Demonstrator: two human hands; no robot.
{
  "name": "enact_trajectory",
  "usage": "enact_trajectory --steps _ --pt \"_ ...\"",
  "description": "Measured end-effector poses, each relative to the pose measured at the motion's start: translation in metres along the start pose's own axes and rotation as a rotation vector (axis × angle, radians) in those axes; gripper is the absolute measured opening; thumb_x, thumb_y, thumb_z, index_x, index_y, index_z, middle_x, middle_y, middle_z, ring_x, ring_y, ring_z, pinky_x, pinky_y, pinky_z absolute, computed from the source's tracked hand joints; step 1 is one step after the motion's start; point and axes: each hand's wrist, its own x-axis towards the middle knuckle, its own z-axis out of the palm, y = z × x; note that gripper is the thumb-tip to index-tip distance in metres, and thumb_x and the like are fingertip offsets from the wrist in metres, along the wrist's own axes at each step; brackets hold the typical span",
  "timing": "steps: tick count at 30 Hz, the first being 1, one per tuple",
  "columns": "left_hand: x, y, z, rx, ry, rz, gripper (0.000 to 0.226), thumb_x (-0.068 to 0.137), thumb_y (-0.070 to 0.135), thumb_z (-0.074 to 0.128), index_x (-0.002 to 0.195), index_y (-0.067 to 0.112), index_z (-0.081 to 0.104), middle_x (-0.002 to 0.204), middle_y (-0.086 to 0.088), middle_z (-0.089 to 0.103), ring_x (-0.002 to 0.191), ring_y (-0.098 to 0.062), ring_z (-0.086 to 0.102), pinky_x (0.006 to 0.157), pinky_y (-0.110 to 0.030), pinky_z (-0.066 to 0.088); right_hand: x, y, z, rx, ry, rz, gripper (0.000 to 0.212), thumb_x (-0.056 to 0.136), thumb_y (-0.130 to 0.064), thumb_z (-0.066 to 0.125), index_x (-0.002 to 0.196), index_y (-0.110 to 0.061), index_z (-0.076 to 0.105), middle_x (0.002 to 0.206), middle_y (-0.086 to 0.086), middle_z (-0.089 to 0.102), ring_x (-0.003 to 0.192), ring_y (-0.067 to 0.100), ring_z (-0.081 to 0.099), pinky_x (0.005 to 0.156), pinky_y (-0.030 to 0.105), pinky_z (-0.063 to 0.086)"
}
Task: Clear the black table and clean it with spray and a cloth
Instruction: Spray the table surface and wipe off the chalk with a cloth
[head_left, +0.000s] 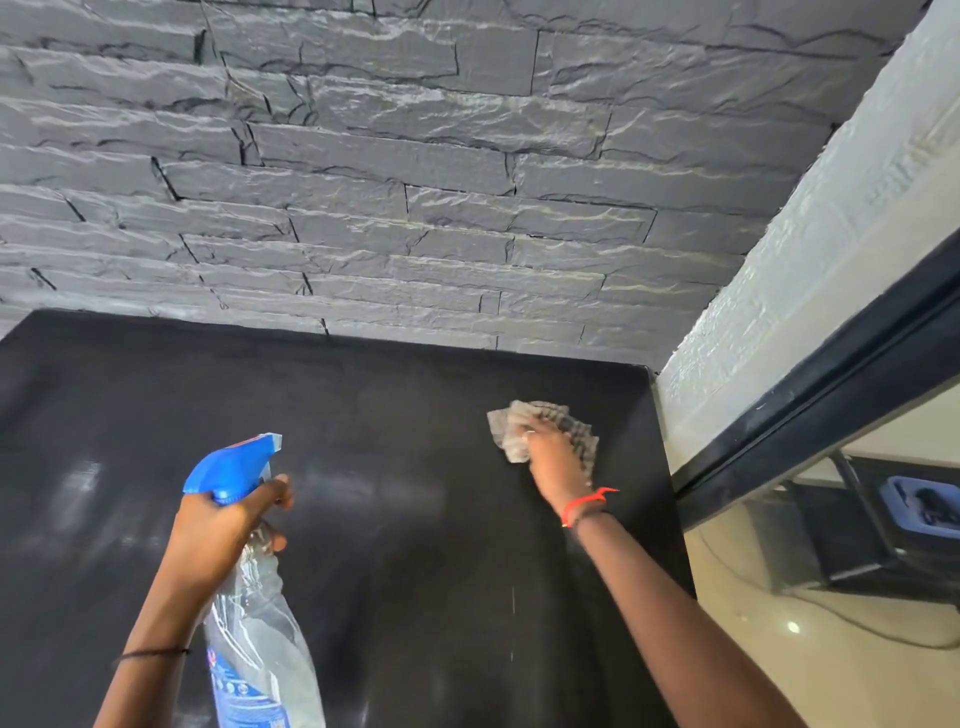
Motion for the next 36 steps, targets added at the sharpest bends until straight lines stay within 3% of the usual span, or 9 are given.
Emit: enact_trajectory --steps 6,9,12,16,18,22,28,31,36 --pt "0.01 -0.011 -0.015 -0.016 -0.015 -0.024 0.007 0.086 0.003 0.062 0.088 -0.003 0.06 0.077 -0.017 0.06 0.033 -0.01 0.052 0.036 -0.019 0.046 -0.111 -0.065 0.084 -0.11 -0.146 -0.356 0.036 0.081 -0.024 0.038 0.095 -0.023 0.071 0.118 -0.005 0.065 0.115 0.018 0.056 0.104 0.032 0.028" --pt "0.019 -0.011 -0.02 -0.037 -0.026 -0.021 0.005 0.086 0.001 0.062 0.089 -0.001 0.059 0.076 -0.015 0.059 0.032 -0.011 0.051 0.037 -0.017 0.045 -0.183 -0.037 0.088 -0.229 -0.218 -0.456 0.03 0.093 -0.03 0.032 0.108 -0.032 0.058 0.13 -0.011 0.057 0.128 0.011 0.042 0.107 0.033 0.023" --pt "0.027 -0.009 -0.029 -0.04 -0.051 -0.019 0.006 0.085 0.001 0.062 0.08 0.004 0.06 0.078 -0.017 0.06 0.033 -0.012 0.051 0.038 -0.019 0.046 -0.195 0.011 0.058 -0.209 -0.057 -0.398 0.036 0.102 -0.029 0.02 0.13 -0.038 0.042 0.153 -0.021 0.019 0.142 0.005 0.017 0.115 0.024 0.01" --pt "0.039 -0.009 -0.051 -0.045 -0.067 -0.011 0.016 0.085 0.001 0.061 0.07 0.007 0.058 0.075 -0.016 0.059 0.032 -0.012 0.049 0.036 -0.017 0.043 -0.129 0.016 0.023 -0.035 0.009 -0.174 0.041 0.095 -0.017 0.043 0.134 -0.026 0.05 0.146 -0.017 0.036 0.135 0.02 0.032 0.11 0.009 0.011" --pt "0.043 -0.01 -0.062 -0.039 -0.077 -0.012 0.014 0.084 0.001 0.062 0.071 0.006 0.059 0.075 -0.015 0.059 0.032 -0.013 0.05 0.036 -0.017 0.043 -0.072 0.0 0.02 -0.074 0.003 -0.023 0.044 0.092 -0.001 0.042 0.135 -0.01 0.049 0.148 0.006 0.037 0.139 0.027 0.028 0.113 0.022 0.012" --pt "0.056 -0.015 -0.089 -0.01 -0.091 -0.003 0.015 0.085 0.003 0.063 0.07 0.006 0.059 0.073 -0.013 0.061 0.033 -0.015 0.051 0.037 -0.018 0.044 0.022 -0.072 0.059 -0.19 0.019 0.085 0.043 0.089 -0.001 0.046 0.131 -0.008 0.053 0.144 0.012 0.042 0.135 0.032 0.034 0.112 0.045 0.027" --pt "0.087 -0.023 -0.133 -0.002 -0.073 -0.013 0.009 0.086 0.005 0.063 0.078 0.005 0.059 0.074 -0.012 0.062 0.033 -0.014 0.051 0.037 -0.02 0.046 0.002 -0.195 0.161 -0.203 -0.088 -0.138 0.037 0.093 -0.005 0.038 0.125 -0.007 0.056 0.138 0.014 0.047 0.131 0.032 0.038 0.11 0.051 0.029" --pt "0.102 -0.025 -0.148 -0.002 -0.066 -0.02 0.007 0.086 0.006 0.063 0.082 0.002 0.059 0.075 -0.014 0.062 0.033 -0.014 0.052 0.037 -0.021 0.045 -0.067 -0.202 0.181 -0.267 -0.152 -0.367 0.039 0.079 -0.015 0.039 0.098 -0.021 0.073 0.12 -0.001 0.065 0.116 0.021 0.058 0.093 0.04 0.05" --pt "0.126 -0.026 -0.168 -0.01 -0.06 -0.012 0.008 0.086 0.006 0.062 0.088 -0.001 0.06 0.074 -0.013 0.062 0.033 -0.013 0.052 0.037 -0.019 0.046 -0.143 -0.131 0.149 -0.315 -0.035 -0.457 0.033 0.096 -0.03 0.028 0.118 -0.029 0.053 0.147 -0.017 0.033 0.138 0.007 0.025 0.109 0.031 0.016"
